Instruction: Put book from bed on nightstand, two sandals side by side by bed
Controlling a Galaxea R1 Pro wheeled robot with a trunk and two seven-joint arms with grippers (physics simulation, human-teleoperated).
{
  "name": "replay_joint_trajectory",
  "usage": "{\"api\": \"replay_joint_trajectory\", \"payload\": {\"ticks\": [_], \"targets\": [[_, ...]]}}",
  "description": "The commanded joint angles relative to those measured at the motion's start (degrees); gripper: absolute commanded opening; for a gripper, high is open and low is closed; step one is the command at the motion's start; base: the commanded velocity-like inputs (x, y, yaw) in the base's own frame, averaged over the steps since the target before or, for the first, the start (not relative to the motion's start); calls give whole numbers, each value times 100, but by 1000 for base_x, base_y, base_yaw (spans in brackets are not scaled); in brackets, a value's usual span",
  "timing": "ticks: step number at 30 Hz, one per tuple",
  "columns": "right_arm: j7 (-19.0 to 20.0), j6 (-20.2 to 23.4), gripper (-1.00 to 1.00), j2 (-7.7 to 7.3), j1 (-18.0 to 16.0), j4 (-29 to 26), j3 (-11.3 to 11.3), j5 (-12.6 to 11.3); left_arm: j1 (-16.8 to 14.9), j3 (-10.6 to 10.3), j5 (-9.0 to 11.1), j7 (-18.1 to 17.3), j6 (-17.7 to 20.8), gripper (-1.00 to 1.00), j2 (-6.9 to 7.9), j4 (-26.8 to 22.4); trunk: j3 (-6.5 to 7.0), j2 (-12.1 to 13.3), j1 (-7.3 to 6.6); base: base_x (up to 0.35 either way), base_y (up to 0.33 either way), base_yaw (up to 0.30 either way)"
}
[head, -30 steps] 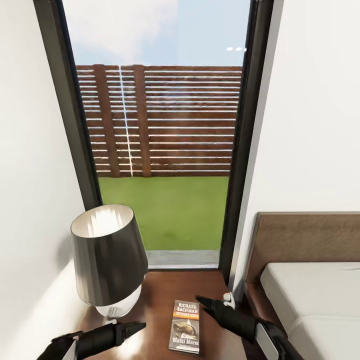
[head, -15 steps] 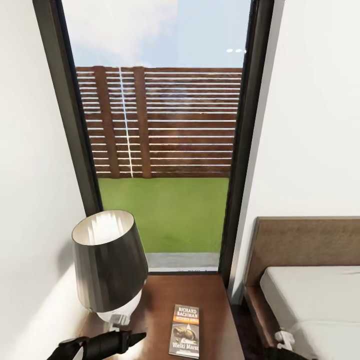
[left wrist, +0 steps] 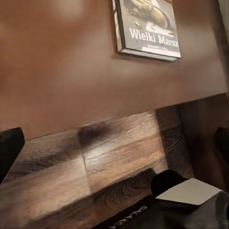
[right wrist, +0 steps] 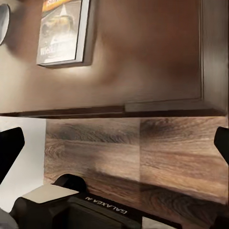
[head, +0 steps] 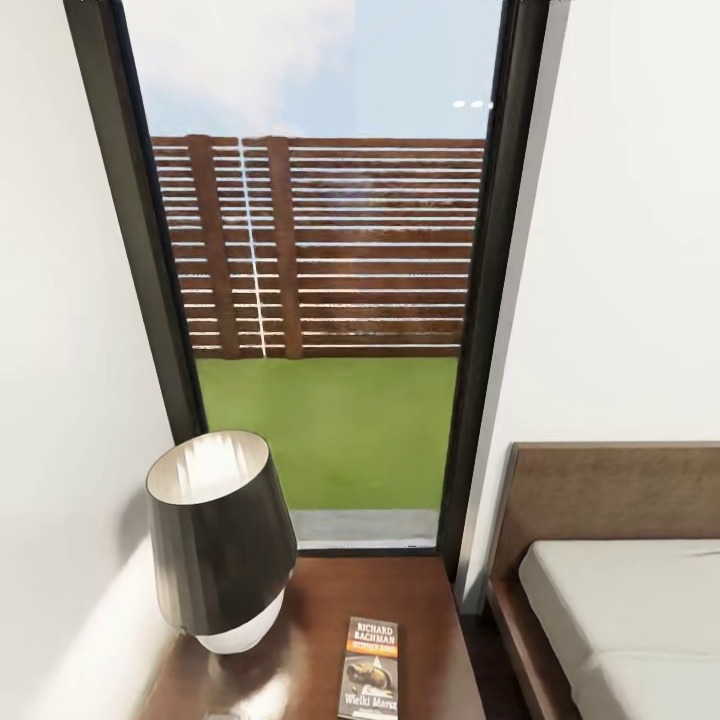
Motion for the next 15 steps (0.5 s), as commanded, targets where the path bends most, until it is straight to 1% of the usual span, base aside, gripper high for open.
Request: {"api": "replay_joint_trajectory", "payload": {"ticks": [1,2,3,4,5,6,7,8,10,12,13,14,15], "targets": [[-89,-12,100,7,1,54,-46,149,-6,19,-92,227,-174,100,-72,216,13,38,-23,0,0,0],[-135,-14,100,10,5,65,-47,224,-4,20,-143,335,-249,100,-106,294,31,78,-45,0,0,0],[-227,-17,100,15,10,83,-49,403,-2,21,-252,544,-390,100,-173,402,49,118,-67,0,0,0],[-270,-19,100,17,12,89,-49,499,1,22,-307,640,-445,100,-203,439,67,158,-89,0,0,0],[-343,-20,100,19,15,98,-50,681,21,22,-408,813,-528,100,-255,493,85,199,-111,0,0,0],[-392,-21,100,21,19,106,-50,824,74,23,-491,967,-582,100,-295,527,103,239,-133,0,0,0],[-426,-22,100,22,37,109,-51,918,147,23,-550,1115,-619,100,-320,549,121,279,-155,0,0,0],[-439,-22,100,22,60,110,-51,952,183,23,-571,1189,-632,100,-329,557,139,319,-177,0,0,0],[-468,-25,100,23,208,113,-51,1034,279,23,-621,1491,-662,100,-351,576,175,399,-221,0,0,0],[-482,-27,100,23,326,114,-51,1087,333,23,-650,1906,-673,100,-361,584,210,479,-265,0,0,0],[-483,-26,100,25,339,116,-51,1094,339,23,-653,1990,-674,100,-362,585,228,519,-287,0,0,0],[-498,-25,100,29,383,118,-51,1110,362,24,-656,2224,-674,100,-364,587,246,560,-309,0,0,0],[-535,-24,100,30,446,118,-51,1117,387,24,-656,2360,-674,100,-364,588,264,600,-331,0,0,0]]}}
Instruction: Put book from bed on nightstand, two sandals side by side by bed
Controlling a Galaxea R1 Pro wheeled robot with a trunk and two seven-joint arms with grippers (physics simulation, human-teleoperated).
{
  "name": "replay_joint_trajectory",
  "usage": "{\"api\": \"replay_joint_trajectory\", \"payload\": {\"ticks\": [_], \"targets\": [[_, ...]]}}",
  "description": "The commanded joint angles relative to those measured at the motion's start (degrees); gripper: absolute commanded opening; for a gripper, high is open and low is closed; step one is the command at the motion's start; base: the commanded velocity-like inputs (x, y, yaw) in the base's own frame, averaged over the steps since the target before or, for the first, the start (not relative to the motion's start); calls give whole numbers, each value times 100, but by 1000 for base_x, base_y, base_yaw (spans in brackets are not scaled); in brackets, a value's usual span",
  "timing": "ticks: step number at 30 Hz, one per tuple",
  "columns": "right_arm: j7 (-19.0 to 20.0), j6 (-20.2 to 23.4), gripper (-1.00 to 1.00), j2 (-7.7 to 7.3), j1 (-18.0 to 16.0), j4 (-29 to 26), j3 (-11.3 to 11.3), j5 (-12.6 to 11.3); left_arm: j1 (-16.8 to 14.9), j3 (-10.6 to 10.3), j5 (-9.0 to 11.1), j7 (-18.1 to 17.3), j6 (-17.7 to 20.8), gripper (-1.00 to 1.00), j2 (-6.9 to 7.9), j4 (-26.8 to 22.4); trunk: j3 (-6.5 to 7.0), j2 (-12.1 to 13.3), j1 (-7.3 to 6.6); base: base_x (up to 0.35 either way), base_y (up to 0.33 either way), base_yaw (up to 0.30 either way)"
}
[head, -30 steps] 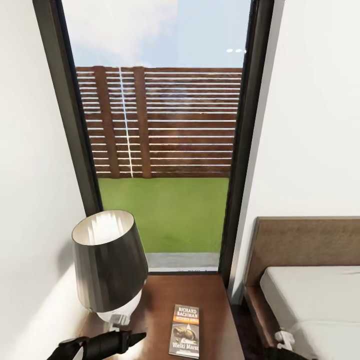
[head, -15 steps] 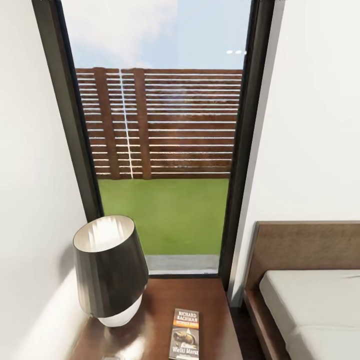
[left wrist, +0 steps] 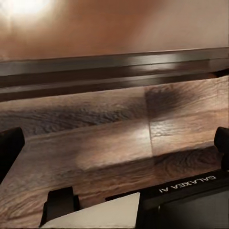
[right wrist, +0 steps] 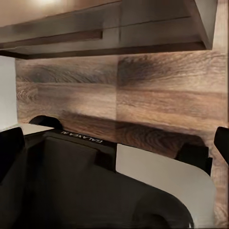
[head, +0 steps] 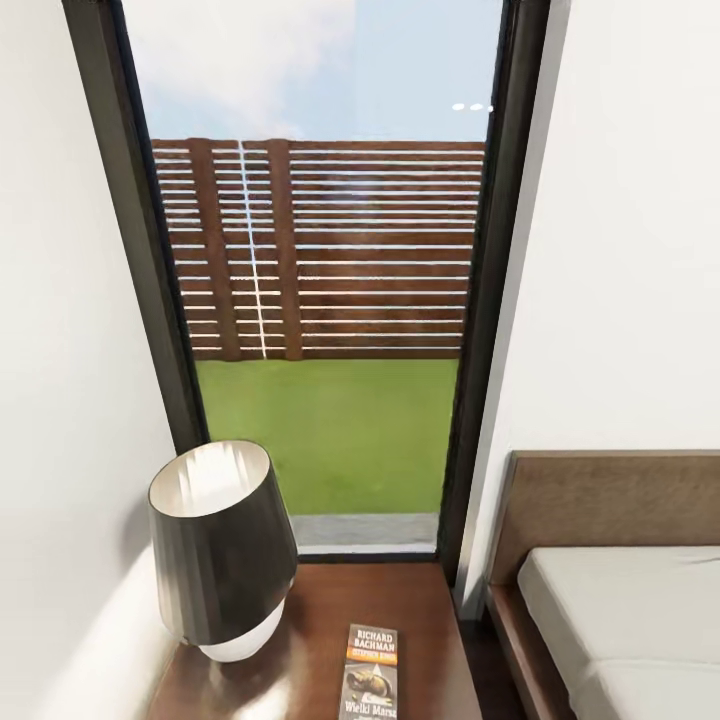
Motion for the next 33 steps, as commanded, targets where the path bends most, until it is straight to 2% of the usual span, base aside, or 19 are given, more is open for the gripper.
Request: {"api": "replay_joint_trajectory", "payload": {"ticks": [1,9,13,17,24,33], "targets": [[-25,-11,100,-3,31,19,-49,20,11,10,-13,51,-22,100,1,6,13,38,-23,0,0,0],[-1076,5,100,3,453,21,-42,51,199,10,-15,609,-15,100,0,7,156,359,-199,0,0,0],[-1297,2,100,5,523,21,-44,109,298,10,-14,844,2,100,0,7,228,519,-287,0,0,0],[-1368,-16,100,5,538,17,-48,103,401,10,-13,1191,13,100,7,9,300,680,-374,0,0,0],[-1374,-19,100,3,541,16,-47,117,428,10,-18,1293,13,100,1,7,426,961,-528,0,0,0],[-1365,31,100,-1,541,7,-40,141,430,10,-22,1292,4,100,-6,7,426,961,-528,0,0,0]]}}
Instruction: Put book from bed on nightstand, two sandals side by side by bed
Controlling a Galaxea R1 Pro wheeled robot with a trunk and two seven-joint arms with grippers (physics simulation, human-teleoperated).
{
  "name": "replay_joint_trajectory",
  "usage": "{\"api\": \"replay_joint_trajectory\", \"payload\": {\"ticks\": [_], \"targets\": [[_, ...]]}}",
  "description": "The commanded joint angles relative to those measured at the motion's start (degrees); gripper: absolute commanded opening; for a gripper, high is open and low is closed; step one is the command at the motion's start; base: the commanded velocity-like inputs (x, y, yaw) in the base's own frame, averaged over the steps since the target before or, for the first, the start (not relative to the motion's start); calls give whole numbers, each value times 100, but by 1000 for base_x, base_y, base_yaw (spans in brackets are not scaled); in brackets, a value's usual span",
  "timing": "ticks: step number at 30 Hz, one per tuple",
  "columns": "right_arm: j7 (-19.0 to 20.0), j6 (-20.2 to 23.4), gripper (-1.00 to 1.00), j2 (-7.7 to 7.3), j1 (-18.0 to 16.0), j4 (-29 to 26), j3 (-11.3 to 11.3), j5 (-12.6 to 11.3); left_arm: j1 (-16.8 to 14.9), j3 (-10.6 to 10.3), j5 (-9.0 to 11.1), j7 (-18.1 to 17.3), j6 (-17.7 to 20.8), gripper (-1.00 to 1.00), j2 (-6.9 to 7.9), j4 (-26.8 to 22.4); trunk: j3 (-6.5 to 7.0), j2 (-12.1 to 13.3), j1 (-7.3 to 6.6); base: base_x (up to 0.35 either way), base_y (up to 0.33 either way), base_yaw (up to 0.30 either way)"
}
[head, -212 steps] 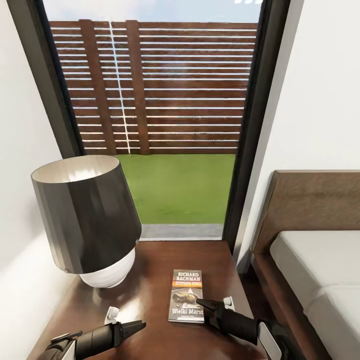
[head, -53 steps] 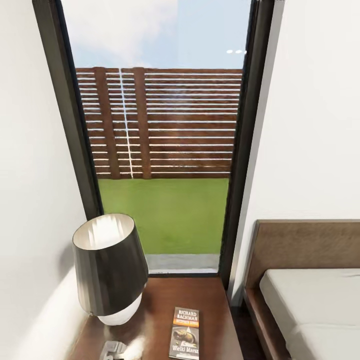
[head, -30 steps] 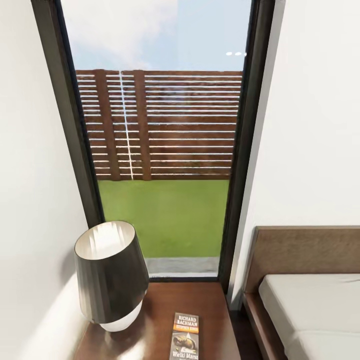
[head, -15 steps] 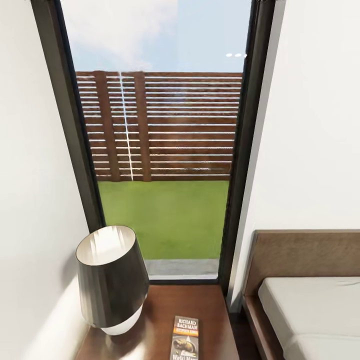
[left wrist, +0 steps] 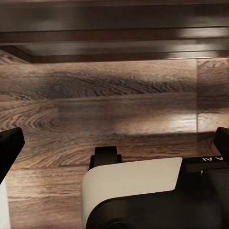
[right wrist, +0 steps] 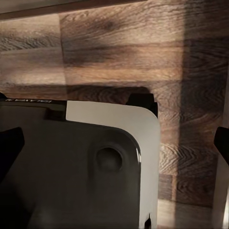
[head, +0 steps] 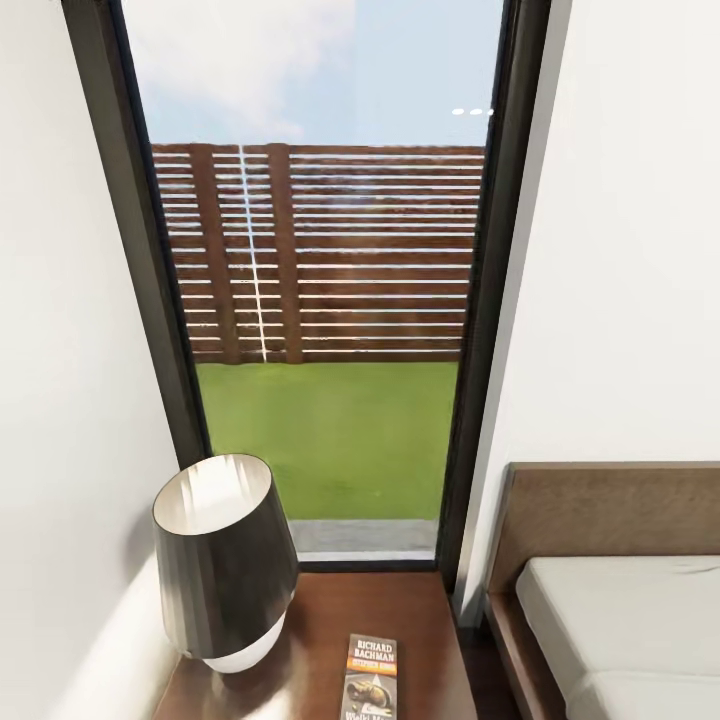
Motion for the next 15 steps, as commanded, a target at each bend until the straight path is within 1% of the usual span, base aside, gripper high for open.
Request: {"api": "replay_joint_trajectory", "payload": {"ticks": [1,10,13,15], "targets": [[14,0,100,-3,-8,16,-47,28,-4,11,-14,-15,-22,100,1,6,-6,-4,0,0,0,0],[8,-46,100,6,-8,9,-54,9,-4,44,20,-8,-36,100,12,5,-6,-4,0,0,0,0],[9,-48,100,190,-8,8,-55,-5,-4,44,14,-8,-44,100,12,-1,-6,-4,0,0,0,0],[10,-49,100,346,-8,7,-55,9,-4,40,17,-9,-45,100,10,-2,-6,-4,0,0,0,0]]}}
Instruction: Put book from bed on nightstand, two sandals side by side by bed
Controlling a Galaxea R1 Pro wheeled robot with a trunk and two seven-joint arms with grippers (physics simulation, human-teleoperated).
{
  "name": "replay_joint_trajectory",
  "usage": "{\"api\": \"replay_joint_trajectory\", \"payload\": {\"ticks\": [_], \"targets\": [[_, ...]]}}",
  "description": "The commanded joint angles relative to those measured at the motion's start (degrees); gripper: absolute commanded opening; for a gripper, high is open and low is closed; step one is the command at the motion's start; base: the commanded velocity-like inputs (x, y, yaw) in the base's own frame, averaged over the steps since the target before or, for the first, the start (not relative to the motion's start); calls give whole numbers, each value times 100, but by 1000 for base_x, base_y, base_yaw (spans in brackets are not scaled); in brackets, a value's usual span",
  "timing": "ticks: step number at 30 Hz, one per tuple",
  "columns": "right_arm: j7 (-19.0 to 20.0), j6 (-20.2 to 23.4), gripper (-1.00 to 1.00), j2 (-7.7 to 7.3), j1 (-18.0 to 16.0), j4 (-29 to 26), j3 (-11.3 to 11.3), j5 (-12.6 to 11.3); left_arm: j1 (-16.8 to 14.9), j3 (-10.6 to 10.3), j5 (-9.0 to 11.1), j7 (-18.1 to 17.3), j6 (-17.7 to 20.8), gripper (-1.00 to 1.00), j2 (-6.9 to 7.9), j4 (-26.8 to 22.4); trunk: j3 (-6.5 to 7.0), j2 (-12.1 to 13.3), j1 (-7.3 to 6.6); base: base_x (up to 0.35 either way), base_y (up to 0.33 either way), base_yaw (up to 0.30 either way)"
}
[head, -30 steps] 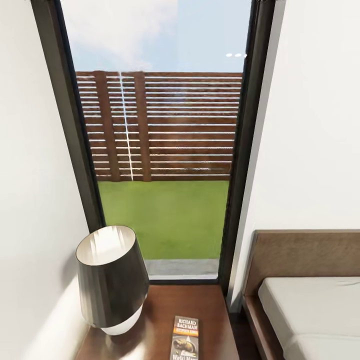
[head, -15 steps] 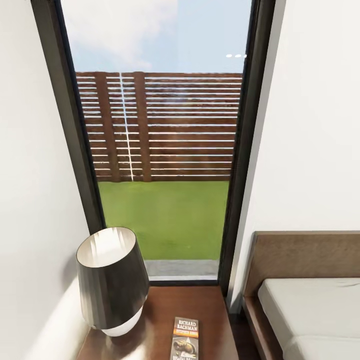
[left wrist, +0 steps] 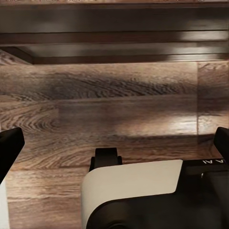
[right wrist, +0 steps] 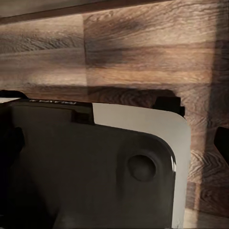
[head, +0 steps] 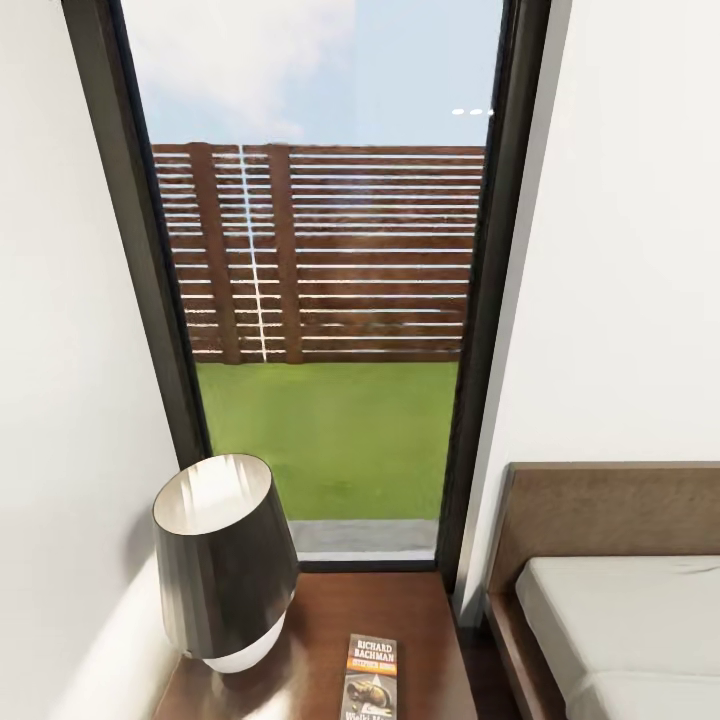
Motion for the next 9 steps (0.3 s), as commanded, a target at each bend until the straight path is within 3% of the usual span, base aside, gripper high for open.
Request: {"api": "replay_joint_trajectory", "payload": {"ticks": [1,9], "targets": [[12,-11,100,41,-9,18,-47,30,-4,13,-10,-19,-20,100,1,7,-6,-4,0,0,0,0],[12,-11,100,164,-9,18,-47,34,-4,14,-15,-19,-20,100,0,5,-6,-4,0,0,0,0]]}}
